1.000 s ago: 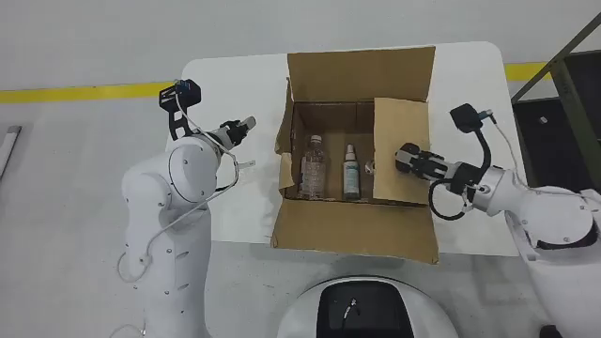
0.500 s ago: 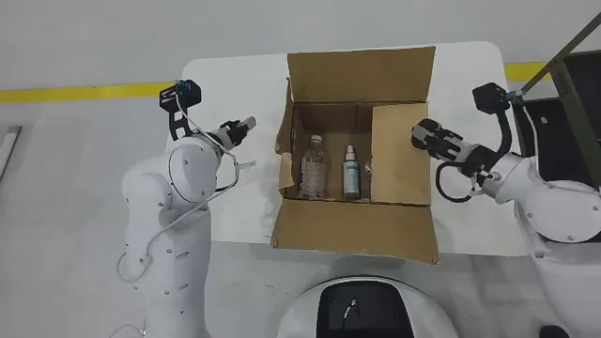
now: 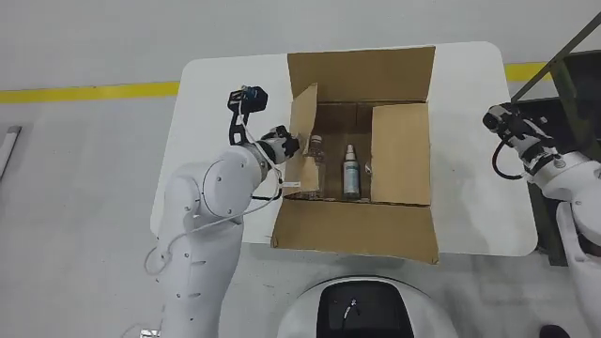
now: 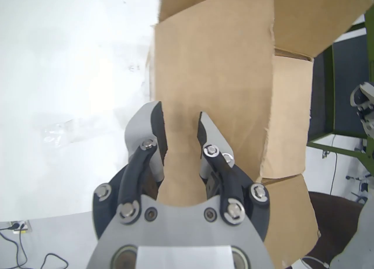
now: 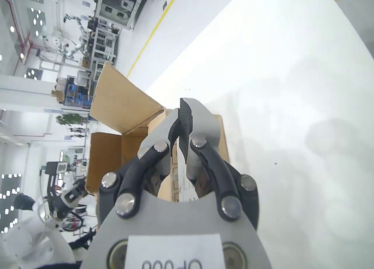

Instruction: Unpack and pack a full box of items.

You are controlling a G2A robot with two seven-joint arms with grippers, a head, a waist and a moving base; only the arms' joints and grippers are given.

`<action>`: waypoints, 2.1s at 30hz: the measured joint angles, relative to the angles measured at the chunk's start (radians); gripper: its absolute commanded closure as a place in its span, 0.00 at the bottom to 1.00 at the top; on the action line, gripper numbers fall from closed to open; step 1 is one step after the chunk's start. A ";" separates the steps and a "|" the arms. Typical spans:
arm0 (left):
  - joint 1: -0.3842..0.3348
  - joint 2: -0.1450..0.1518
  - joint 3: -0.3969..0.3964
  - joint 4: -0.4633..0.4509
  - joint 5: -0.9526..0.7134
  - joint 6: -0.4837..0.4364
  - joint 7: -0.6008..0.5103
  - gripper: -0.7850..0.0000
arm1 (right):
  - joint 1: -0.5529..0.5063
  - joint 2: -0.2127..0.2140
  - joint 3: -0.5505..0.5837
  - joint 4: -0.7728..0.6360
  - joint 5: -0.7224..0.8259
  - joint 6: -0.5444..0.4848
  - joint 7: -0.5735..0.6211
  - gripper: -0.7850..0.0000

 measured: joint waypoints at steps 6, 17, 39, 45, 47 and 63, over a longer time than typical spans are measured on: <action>-0.018 -0.004 0.060 0.016 -0.043 -0.042 -0.010 1.00 | 0.144 0.007 -0.079 0.133 -0.070 -0.005 0.018 1.00; -0.030 -0.004 0.133 0.092 -0.029 -0.067 -0.026 1.00 | 0.424 0.009 -0.204 0.396 -0.091 -0.084 0.051 1.00; -0.030 0.023 0.030 0.006 0.078 -0.065 -0.095 0.00 | 0.514 0.034 -0.215 0.541 0.145 -0.532 0.350 1.00; 0.031 0.042 -0.104 -0.070 0.085 -0.030 -0.143 0.00 | 0.425 0.047 -0.206 0.423 0.181 -0.565 0.437 1.00; 0.050 0.048 -0.141 -0.093 0.076 -0.042 -0.146 0.00 | 0.402 0.051 -0.215 0.387 0.177 -0.567 0.463 1.00; 0.059 0.052 -0.157 -0.104 0.076 -0.062 -0.143 0.00 | 0.328 0.062 -0.347 0.305 0.012 -0.496 0.440 1.00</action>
